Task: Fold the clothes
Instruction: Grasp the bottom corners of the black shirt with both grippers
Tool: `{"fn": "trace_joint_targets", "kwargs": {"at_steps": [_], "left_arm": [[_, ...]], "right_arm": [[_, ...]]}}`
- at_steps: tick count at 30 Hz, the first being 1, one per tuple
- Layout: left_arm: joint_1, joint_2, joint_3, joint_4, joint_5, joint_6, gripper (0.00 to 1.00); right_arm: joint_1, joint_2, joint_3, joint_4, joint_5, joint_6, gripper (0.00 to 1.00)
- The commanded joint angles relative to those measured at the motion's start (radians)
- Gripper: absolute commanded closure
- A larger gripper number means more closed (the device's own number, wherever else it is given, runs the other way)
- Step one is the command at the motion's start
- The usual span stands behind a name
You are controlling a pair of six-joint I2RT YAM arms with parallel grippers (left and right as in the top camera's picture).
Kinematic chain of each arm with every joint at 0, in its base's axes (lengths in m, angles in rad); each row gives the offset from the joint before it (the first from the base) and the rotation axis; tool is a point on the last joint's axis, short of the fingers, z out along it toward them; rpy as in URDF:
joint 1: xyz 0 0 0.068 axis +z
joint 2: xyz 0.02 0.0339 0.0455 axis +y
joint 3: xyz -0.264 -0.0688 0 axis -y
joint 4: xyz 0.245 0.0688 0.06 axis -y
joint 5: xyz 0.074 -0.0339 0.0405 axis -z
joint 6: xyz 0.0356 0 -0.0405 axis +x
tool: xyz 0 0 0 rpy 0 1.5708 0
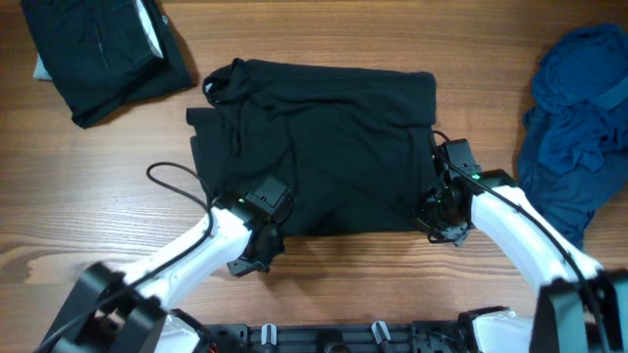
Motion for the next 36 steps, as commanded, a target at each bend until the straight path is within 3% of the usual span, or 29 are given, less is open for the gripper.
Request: {"fn": "trace_joint_targets", "kwargs": {"at_steps": [1, 17, 24, 36], "left_arm": [[0.005, -0.126, -0.005, -0.068, 0.019, -0.003, 0.96], [0.005, -0.403, 0.082, -0.397, 0.030, -0.005, 0.96], [0.005, -0.449, 0.248, -0.550, -0.111, -0.005, 0.96], [0.005, -0.446, 0.263, -0.587, -0.138, -0.006, 0.96]], "right_arm": [[0.003, -0.119, 0.005, -0.050, 0.003, 0.003, 0.96], [0.003, -0.219, 0.065, -0.257, 0.068, -0.023, 0.96], [0.003, -0.219, 0.182, -0.333, 0.154, -0.048, 0.96], [0.003, -0.219, 0.187, -0.322, 0.157, -0.049, 0.96]]}}
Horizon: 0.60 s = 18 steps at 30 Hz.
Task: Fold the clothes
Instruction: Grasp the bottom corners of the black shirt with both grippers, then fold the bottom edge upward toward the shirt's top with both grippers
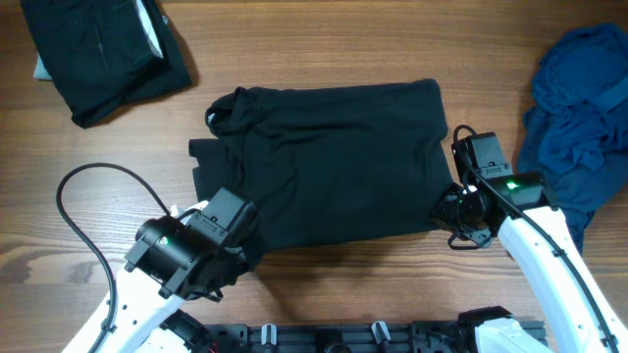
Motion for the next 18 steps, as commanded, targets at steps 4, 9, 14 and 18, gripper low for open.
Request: {"fn": "trace_joint_targets", "kwargs": {"at_steps": [4, 9, 14, 18], "left_arm": [[0.005, -0.013, 0.015, -0.062, -0.003, -0.006, 0.96], [0.005, -0.054, 0.038, -0.085, 0.021, -0.017, 0.96], [0.005, -0.079, 0.075, -0.050, -0.052, -0.017, 0.96], [0.005, -0.031, 0.075, 0.071, -0.113, -0.002, 0.96]], "right_arm": [[0.003, -0.021, 0.020, -0.032, 0.038, -0.012, 0.96], [0.003, -0.093, 0.020, -0.031, 0.042, -0.011, 0.95], [0.003, -0.130, 0.020, -0.002, 0.055, -0.039, 0.96], [0.003, -0.084, 0.020, 0.077, 0.054, -0.040, 0.96]]}}
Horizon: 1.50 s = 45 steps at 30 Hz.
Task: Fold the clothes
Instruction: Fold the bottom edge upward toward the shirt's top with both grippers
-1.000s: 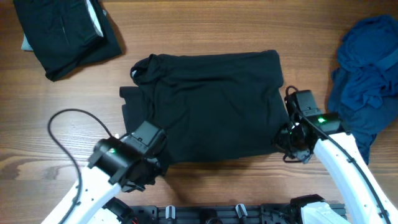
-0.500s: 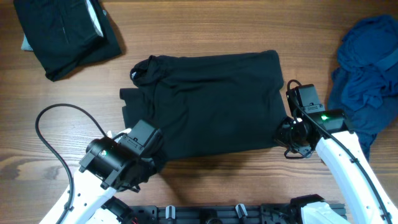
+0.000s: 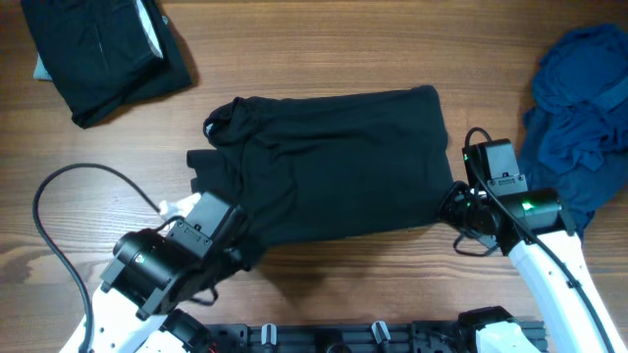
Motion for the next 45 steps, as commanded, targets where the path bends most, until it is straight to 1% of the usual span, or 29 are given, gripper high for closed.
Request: {"fn": "trace_joint_targets", "kwargs": {"at_steps": [1, 6, 8, 13, 17, 22, 24, 27, 29, 33, 39, 45], "left_arm": [[0.005, 0.051, 0.016, 0.066, -0.111, 0.001, 0.96], [0.005, 0.157, 0.016, 0.107, -0.252, 0.001, 0.96], [0.005, 0.199, 0.016, 0.111, -0.272, 0.001, 0.96], [0.005, 0.315, 0.015, 0.096, -0.275, 0.001, 0.96], [0.005, 0.375, 0.014, 0.072, -0.260, 0.000, 0.96], [0.005, 0.396, 0.014, 0.062, -0.199, 0.001, 0.96], [0.005, 0.396, 0.014, 0.063, -0.206, 0.002, 0.96], [0.005, 0.396, 0.014, 0.104, -0.250, 0.002, 0.96], [0.005, 0.396, 0.013, 0.163, -0.270, 0.002, 0.96], [0.005, 0.403, 0.013, 0.247, -0.275, 0.002, 0.96], [0.005, 0.467, 0.013, 0.280, -0.276, 0.002, 0.96], [0.005, 0.563, 0.013, 0.330, -0.276, 0.002, 0.96]], "right_arm": [[0.003, 0.040, 0.019, 0.058, 0.033, -0.021, 0.96], [0.003, 0.087, 0.019, 0.152, 0.005, -0.047, 0.96], [0.003, 0.103, 0.019, 0.163, 0.006, -0.047, 0.95], [0.003, 0.159, 0.019, 0.174, 0.022, -0.059, 0.96], [0.003, 0.200, 0.019, 0.166, 0.024, -0.071, 0.96], [0.003, 0.220, 0.019, 0.143, 0.024, -0.072, 0.96], [0.003, 0.220, 0.019, 0.141, 0.024, -0.077, 0.96], [0.003, 0.223, 0.018, 0.164, 0.024, -0.075, 0.96], [0.003, 0.224, 0.018, 0.200, 0.024, -0.076, 0.96], [0.003, 0.229, 0.018, 0.238, 0.024, -0.074, 0.96], [0.003, 0.257, 0.018, 0.253, 0.024, -0.071, 0.96], [0.003, 0.307, -0.007, 0.311, 0.023, -0.069, 0.96]]}}
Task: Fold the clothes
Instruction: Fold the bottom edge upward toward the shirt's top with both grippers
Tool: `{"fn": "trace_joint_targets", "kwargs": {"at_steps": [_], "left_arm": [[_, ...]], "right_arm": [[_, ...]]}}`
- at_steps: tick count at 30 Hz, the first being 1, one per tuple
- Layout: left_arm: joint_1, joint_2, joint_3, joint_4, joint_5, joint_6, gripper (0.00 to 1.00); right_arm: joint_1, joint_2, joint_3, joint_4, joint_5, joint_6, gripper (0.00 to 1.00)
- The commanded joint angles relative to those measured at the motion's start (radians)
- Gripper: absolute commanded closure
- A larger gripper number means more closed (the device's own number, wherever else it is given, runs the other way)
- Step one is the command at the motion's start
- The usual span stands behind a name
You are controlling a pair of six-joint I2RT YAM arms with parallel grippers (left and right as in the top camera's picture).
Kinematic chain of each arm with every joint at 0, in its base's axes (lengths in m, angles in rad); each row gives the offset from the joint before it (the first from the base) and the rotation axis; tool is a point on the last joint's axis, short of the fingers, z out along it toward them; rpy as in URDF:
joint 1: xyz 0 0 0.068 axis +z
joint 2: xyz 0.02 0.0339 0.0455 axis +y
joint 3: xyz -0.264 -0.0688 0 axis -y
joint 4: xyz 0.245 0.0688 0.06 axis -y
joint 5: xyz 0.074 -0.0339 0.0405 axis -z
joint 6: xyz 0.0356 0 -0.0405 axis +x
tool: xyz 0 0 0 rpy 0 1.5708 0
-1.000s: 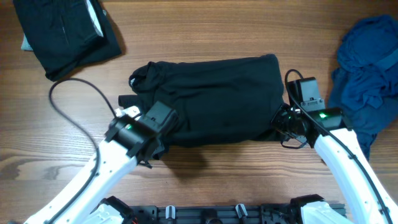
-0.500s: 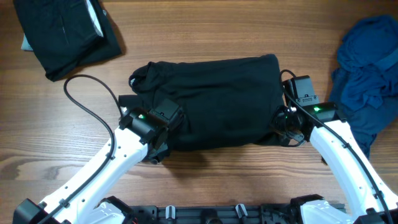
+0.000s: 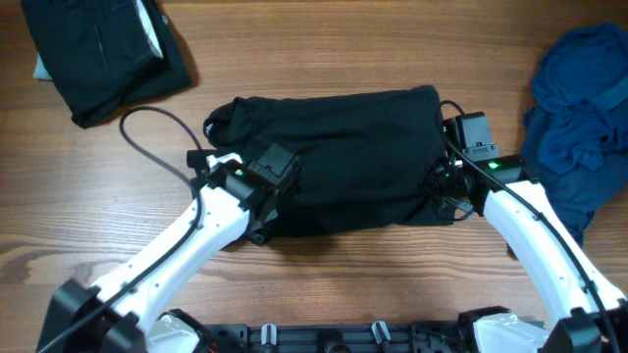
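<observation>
A black garment (image 3: 343,147) lies spread across the middle of the wooden table, its near part bunched into a thick fold. My left gripper (image 3: 257,224) sits at the garment's near left corner, under its wrist housing, and looks shut on the cloth. At the near right corner my right gripper (image 3: 439,196) also looks shut on the black cloth. The fingers of both are mostly hidden by the wrists and the dark fabric.
A folded stack of black clothes (image 3: 98,49) lies at the far left corner. A crumpled blue garment (image 3: 579,127) lies heaped at the right edge. The left arm's cable (image 3: 147,123) loops over the table left of the black garment.
Both wrists have moved away from the near edge and now sit over the garment's near corners. The garment's near edge has come further up the table and looks doubled.
Both grippers first sat at the near corners of the flat black garment. Then both arms were drawn back toward the near edge with the corners in them, the cloth shifted slightly nearer. Now they are forward again, and the garment is shorter from front to back.
</observation>
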Motion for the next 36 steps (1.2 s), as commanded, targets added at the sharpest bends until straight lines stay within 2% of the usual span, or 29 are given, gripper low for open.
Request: {"fn": "trace_joint_targets", "kwargs": {"at_steps": [1, 9, 13, 16, 17, 18, 20, 21, 22, 23, 27, 30, 32, 36], "left_arm": [[0.005, 0.070, 0.013, 0.037, -0.024, 0.001, 0.96], [0.005, 0.153, 0.013, 0.093, -0.055, 0.001, 0.96], [0.005, 0.163, 0.013, 0.112, -0.097, 0.001, 0.94], [0.005, 0.163, 0.013, 0.131, -0.121, 0.001, 0.74], [0.005, 0.163, 0.013, 0.137, -0.126, 0.001, 0.60], [0.005, 0.163, 0.013, 0.142, -0.127, 0.001, 0.56], [0.005, 0.163, 0.013, 0.148, -0.137, 0.001, 0.35], [0.006, 0.163, 0.013, 0.149, -0.145, 0.001, 0.25], [0.006, 0.163, 0.013, 0.148, -0.154, 0.001, 0.15], [0.006, 0.163, 0.013, 0.148, -0.158, 0.001, 0.09], [0.011, 0.149, 0.018, 0.133, -0.165, 0.001, 0.07], [0.011, 0.102, 0.048, 0.059, -0.134, 0.000, 0.06], [0.010, 0.065, 0.064, 0.020, -0.083, 0.000, 0.06], [0.009, -0.018, 0.066, -0.017, 0.145, 0.001, 0.05]], "right_arm": [[0.003, 0.041, -0.008, 0.026, 0.021, -0.002, 0.96], [0.003, 0.066, -0.008, 0.060, 0.022, -0.003, 0.96], [0.003, 0.069, -0.008, 0.080, 0.030, -0.003, 0.92], [0.003, 0.080, -0.008, 0.091, 0.033, -0.003, 0.72], [0.003, 0.084, -0.008, 0.091, 0.033, -0.003, 0.64], [0.003, 0.086, -0.008, 0.091, 0.033, -0.003, 0.55], [0.003, 0.090, -0.008, 0.091, 0.034, -0.004, 0.36], [0.003, 0.090, -0.008, 0.091, 0.034, -0.004, 0.24], [0.003, 0.090, -0.008, 0.091, 0.036, -0.004, 0.17], [0.003, 0.090, -0.008, 0.091, 0.037, -0.004, 0.14], [0.003, 0.084, -0.006, 0.084, 0.035, -0.004, 0.10], [0.003, 0.064, -0.005, 0.059, 0.028, -0.005, 0.09], [0.003, 0.053, -0.005, 0.045, 0.021, -0.006, 0.09], [0.003, 0.044, -0.005, 0.032, 0.009, -0.006, 0.08]]}}
